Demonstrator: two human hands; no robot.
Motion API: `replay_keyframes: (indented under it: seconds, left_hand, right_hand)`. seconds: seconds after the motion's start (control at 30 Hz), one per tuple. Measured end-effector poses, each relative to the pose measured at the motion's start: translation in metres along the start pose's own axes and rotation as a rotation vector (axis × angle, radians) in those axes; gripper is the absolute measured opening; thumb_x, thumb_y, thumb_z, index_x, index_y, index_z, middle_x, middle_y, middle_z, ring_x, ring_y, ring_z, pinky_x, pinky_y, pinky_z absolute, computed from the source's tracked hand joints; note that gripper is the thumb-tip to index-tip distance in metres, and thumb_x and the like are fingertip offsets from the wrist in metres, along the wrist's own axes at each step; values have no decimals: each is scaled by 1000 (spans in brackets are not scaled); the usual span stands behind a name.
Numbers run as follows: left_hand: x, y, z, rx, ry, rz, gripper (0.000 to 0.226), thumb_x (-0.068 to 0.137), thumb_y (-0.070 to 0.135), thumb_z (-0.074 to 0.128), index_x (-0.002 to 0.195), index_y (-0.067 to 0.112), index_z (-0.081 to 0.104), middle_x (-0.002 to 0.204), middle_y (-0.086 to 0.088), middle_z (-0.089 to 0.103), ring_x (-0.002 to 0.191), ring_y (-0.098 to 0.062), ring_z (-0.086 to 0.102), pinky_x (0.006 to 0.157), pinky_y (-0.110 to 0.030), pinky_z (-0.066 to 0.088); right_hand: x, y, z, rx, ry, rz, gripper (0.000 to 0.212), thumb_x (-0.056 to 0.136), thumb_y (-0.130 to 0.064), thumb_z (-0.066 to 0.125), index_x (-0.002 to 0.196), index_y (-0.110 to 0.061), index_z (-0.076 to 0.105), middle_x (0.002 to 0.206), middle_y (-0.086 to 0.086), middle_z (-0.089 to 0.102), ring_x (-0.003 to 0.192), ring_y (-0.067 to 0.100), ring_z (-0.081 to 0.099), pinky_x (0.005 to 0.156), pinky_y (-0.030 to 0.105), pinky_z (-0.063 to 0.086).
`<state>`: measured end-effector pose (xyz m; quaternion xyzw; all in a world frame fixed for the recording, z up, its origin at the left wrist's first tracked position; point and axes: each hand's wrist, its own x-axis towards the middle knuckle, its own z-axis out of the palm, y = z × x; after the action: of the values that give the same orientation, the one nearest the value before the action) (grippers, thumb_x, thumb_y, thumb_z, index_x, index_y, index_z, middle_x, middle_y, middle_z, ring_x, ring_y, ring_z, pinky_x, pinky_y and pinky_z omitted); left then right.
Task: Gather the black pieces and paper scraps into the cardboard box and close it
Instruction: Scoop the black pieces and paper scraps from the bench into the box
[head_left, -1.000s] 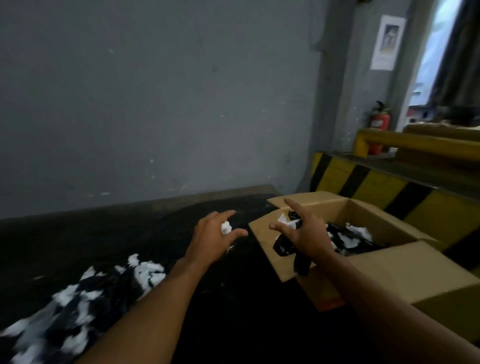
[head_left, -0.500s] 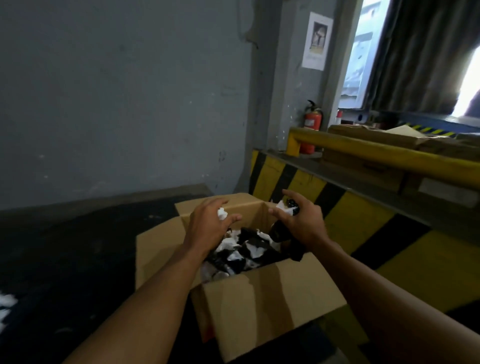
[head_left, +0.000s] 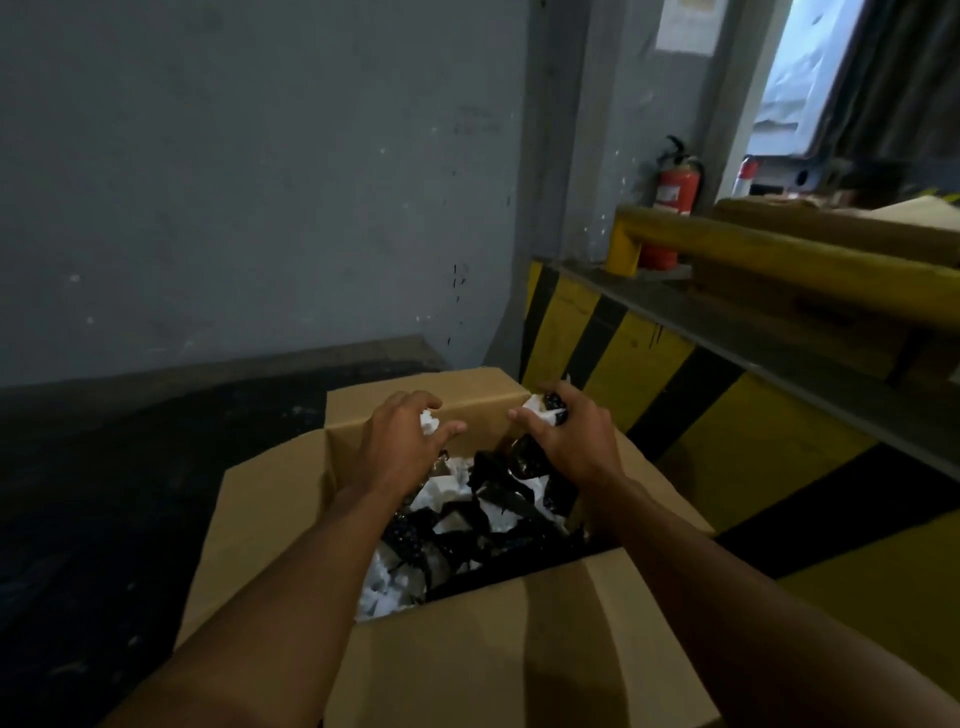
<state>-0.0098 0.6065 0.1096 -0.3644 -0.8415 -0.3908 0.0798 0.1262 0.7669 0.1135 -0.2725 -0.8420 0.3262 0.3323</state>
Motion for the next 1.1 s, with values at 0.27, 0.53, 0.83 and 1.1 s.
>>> replay_keyframes:
  seconds: [0.27, 0.53, 0.83, 1.1]
  left_hand:
    - [16, -48, 32, 77, -148, -93, 34, 88, 47, 59, 104, 17, 65, 110, -8, 63, 101, -26, 58, 84, -33, 46]
    - [10, -80, 44, 152, -326, -229, 46, 95, 51, 33, 94, 16, 64, 102, -6, 61, 91, -24, 56, 74, -33, 41]
    - [5, -79, 27, 193, -390, -357, 36, 82, 22, 45, 110, 19, 68, 109, -8, 69, 92, -28, 62, 83, -40, 53]
    - [-19, -41, -3, 279, -117, -410, 26, 89, 30, 53, 104, 18, 70, 101, -9, 68, 90, -27, 62, 80, -36, 51]
  right_hand:
    - [33, 21, 62, -77, -81, 63, 40, 85, -60, 58, 101, -24, 66, 93, -1, 71, 80, 17, 66, 73, 35, 54]
    - [33, 33, 112, -19, -300, 197, 50, 96, -58, 37, 110, -21, 67, 115, 6, 67, 107, 28, 60, 88, 33, 43]
    - [30, 32, 115, 3, -381, 190, 30, 79, -27, 49, 107, -36, 55, 83, 0, 67, 79, 23, 65, 75, 42, 56]
    - [30, 22, 80, -14, -333, 22, 27, 88, -22, 48, 112, -25, 62, 79, 6, 70, 75, 24, 65, 73, 36, 55]
